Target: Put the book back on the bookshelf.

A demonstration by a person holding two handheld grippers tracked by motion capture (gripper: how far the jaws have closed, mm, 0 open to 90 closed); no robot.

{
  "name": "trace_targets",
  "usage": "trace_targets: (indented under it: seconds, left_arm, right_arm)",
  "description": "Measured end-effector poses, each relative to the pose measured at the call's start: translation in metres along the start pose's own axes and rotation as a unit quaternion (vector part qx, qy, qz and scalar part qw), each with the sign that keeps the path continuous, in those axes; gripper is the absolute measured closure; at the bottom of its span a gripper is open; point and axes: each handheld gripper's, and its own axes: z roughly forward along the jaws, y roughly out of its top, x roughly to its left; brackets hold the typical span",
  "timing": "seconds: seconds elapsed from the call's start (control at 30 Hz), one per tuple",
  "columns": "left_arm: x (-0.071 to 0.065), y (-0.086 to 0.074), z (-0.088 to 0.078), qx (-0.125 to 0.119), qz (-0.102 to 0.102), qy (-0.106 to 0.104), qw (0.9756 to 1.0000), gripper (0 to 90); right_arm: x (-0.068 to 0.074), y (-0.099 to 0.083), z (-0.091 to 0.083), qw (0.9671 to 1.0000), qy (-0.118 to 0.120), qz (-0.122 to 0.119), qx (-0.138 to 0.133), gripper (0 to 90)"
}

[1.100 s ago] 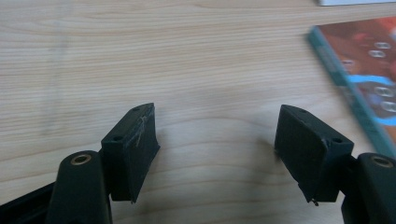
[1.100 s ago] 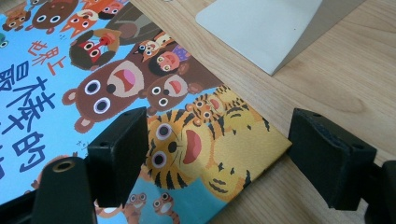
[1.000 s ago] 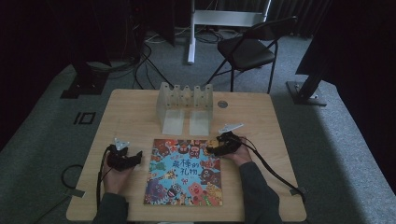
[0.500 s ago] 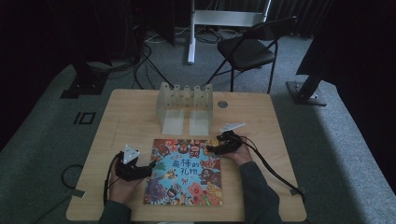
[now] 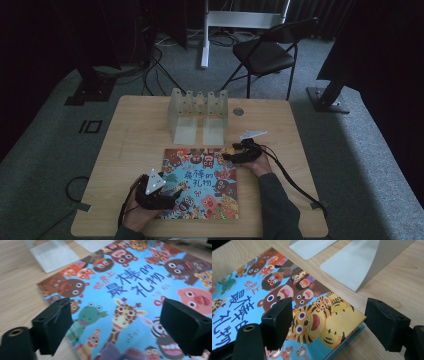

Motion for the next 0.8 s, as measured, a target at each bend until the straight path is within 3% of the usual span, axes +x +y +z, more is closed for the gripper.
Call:
trace_targets:
  seconds: [0.17, 0.33, 0.43, 0.67, 0.8]
  left_arm:
    - [-0.018, -0.001, -0.001, -0.003, 0.017, -0.021, 0.9996, 7.4]
    - [-0.039, -0.003, 0.008, 0.018, 0.050, -0.039, 0.9978, 7.4]
    - [-0.046, -0.003, 0.009, 0.018, 0.060, -0.047, 0.9969, 7.3]
    - [-0.069, -0.002, 0.008, 0.020, 0.102, -0.074, 0.9918, 2.9]
    - [-0.077, -0.003, 0.010, 0.022, 0.117, -0.078, 0.9899, 2.3]
  right_arm:
    - [0.003, 0.005, -0.005, 0.9999, 0.000, -0.007, -0.009, 23.0]
    - [0.006, 0.009, -0.009, 0.9998, 0.000, -0.008, -0.016, 22.8]
    - [0.006, 0.011, -0.011, 0.9997, 0.001, -0.011, -0.022, 22.9]
    - [0.007, 0.014, -0.015, 0.9995, 0.006, -0.008, -0.029, 22.9]
    - [0.010, 0.019, -0.019, 0.9992, 0.008, -0.011, -0.037, 22.9]
